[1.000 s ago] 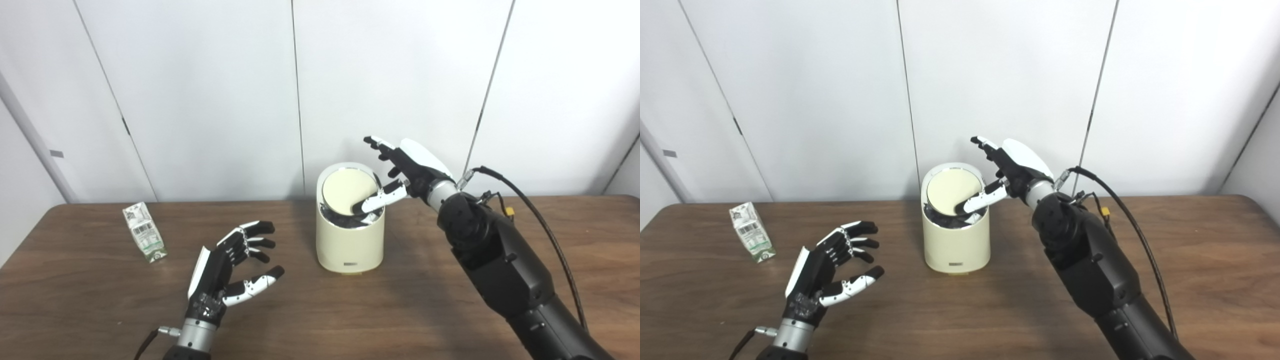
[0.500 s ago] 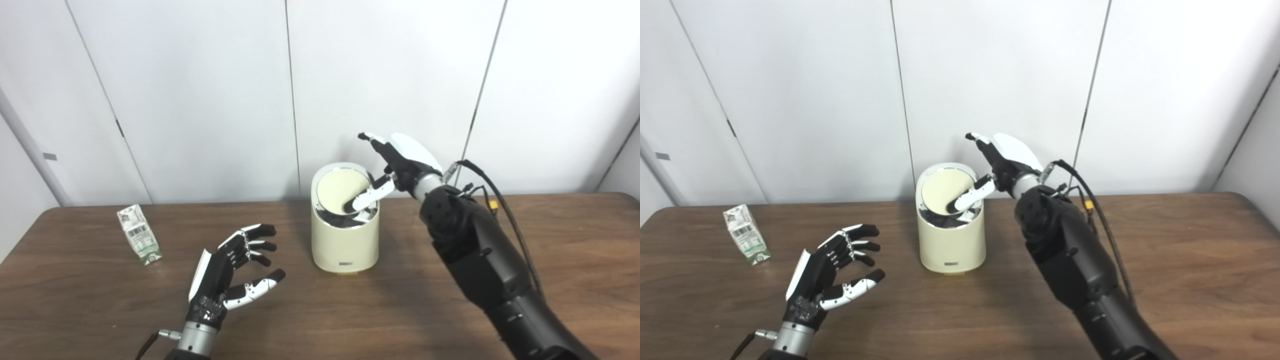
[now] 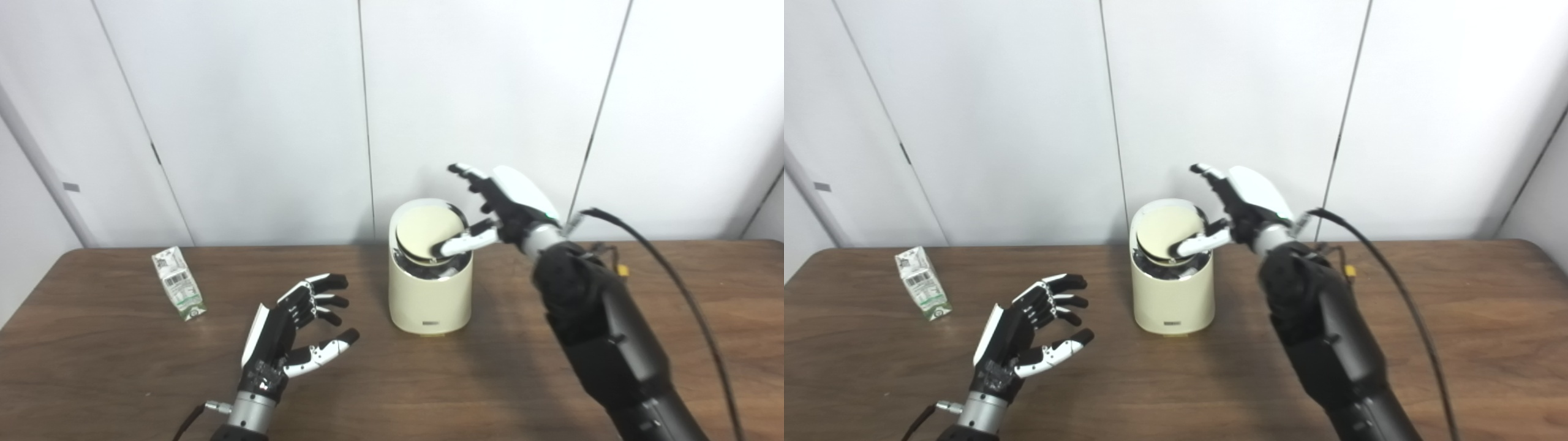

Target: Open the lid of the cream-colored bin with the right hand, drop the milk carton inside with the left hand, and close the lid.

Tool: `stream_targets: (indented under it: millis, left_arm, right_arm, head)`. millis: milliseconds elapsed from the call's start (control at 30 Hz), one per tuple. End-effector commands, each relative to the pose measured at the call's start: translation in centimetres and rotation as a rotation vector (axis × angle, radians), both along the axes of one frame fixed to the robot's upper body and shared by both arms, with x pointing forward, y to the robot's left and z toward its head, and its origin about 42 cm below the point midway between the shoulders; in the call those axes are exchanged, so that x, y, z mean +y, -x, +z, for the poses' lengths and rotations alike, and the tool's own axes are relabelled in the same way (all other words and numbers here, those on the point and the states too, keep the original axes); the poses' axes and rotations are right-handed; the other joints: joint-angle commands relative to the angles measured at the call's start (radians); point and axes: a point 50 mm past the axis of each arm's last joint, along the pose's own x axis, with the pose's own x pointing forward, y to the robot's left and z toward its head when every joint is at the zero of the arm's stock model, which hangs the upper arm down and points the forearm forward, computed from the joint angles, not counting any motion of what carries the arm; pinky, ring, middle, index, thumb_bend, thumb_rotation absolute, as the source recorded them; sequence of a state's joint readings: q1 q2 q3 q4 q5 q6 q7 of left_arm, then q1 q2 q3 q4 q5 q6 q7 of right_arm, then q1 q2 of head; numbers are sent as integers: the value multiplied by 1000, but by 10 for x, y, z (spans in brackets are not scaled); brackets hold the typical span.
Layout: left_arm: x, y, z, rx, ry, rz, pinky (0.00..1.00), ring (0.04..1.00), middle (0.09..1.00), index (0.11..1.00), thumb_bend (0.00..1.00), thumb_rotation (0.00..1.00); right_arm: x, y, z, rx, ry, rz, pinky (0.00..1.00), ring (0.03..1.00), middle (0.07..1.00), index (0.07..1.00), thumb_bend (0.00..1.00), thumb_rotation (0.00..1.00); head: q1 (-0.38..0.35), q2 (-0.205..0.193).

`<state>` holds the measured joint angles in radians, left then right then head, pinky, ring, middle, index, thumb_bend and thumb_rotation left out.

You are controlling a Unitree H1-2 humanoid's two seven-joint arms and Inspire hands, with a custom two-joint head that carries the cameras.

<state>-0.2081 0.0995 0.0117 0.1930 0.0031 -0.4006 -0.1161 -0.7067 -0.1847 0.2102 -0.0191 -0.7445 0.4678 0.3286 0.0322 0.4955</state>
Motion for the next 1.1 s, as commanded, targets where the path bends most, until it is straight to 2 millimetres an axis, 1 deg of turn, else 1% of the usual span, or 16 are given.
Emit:
stream_targets:
  millis: [0, 67, 133, 167, 200, 300, 333, 400, 433, 533, 667, 800, 1000, 1033, 1067]
  left_arm:
    - [-1, 7, -6, 11, 15, 7, 532, 663, 758, 760, 610, 0]
    - [0, 8, -5, 9, 13, 7, 527, 665, 757, 761, 608, 0]
    - [0, 8, -5, 5, 12, 5, 526, 665, 757, 761, 608, 0]
    - [1, 8, -4, 5, 14, 4, 526, 665, 757, 761, 607, 0]
    - [1, 8, -4, 5, 16, 4, 527, 666, 758, 761, 607, 0]
    - [2, 8, -4, 1, 18, 1, 528, 666, 756, 760, 603, 0]
    - [2, 8, -4, -1, 20, 2, 528, 666, 756, 760, 603, 0]
    - [3, 8, -4, 0, 22, 2, 525, 662, 755, 761, 604, 0]
    - [3, 8, -3, 1, 21, 2, 524, 662, 755, 762, 604, 0]
    - [5, 9, -2, -3, 7, 8, 526, 662, 755, 764, 610, 19]
    - [6, 10, -1, -10, 8, 7, 519, 655, 753, 763, 613, 2]
    - [7, 11, 1, -13, 1, 16, 515, 650, 752, 760, 620, 17]
    - [7, 12, 2, -20, 4, 12, 519, 652, 754, 761, 617, 1]
    - [7, 12, 3, -20, 4, 13, 519, 652, 753, 762, 617, 0]
    - [7, 13, 3, -23, 2, 14, 520, 651, 751, 761, 618, 0]
  right_arm:
    - [-12, 7, 22, -100, -62, 12, 676, 845, 910, 894, 800, 220]
    - [-25, 19, 16, -120, -149, 27, 646, 819, 882, 889, 803, 216]
    - [-35, 28, 8, -138, -233, 46, 647, 818, 876, 887, 809, 215]
    - [-40, 32, 3, -146, -281, 59, 660, 820, 874, 887, 810, 215]
    - [-43, 35, 0, -152, -311, 67, 705, 834, 877, 888, 811, 213]
    - [-58, 49, -19, -167, -397, 88, 775, 865, 881, 883, 815, 227]
    - [-63, 54, -26, -165, -419, 97, 784, 871, 882, 882, 813, 229]
    - [-69, 61, -36, -155, -448, 111, 777, 897, 933, 902, 809, 257]
    - [-72, 64, -42, -149, -456, 116, 777, 902, 944, 906, 807, 263]
    - [-81, 76, -61, -128, -478, 117, 812, 908, 952, 920, 813, 317]
    - [-88, 87, -81, -116, -500, 122, 827, 902, 940, 928, 833, 335]
    - [-91, 96, -94, -101, -528, 135, 801, 903, 948, 938, 839, 315]
    - [-91, 102, -101, -77, -551, 143, 793, 907, 962, 947, 827, 277]
    - [-90, 103, -102, -76, -555, 146, 798, 908, 959, 946, 826, 266]
    - [-90, 104, -103, -76, -557, 149, 799, 907, 957, 946, 822, 254]
  head:
    - [0, 2]
    - [0, 2]
    - [0, -1]
    - [-1, -1]
    - [-1, -1]
    - [-3, -2]
    - [-2, -3]
    - [-2, -4]
    - [-4, -3]
    - [-3, -6]
    - [-3, -7]
    - [-1, -6]
    - [1, -8]
    - [8, -16]
    - [32, -24]
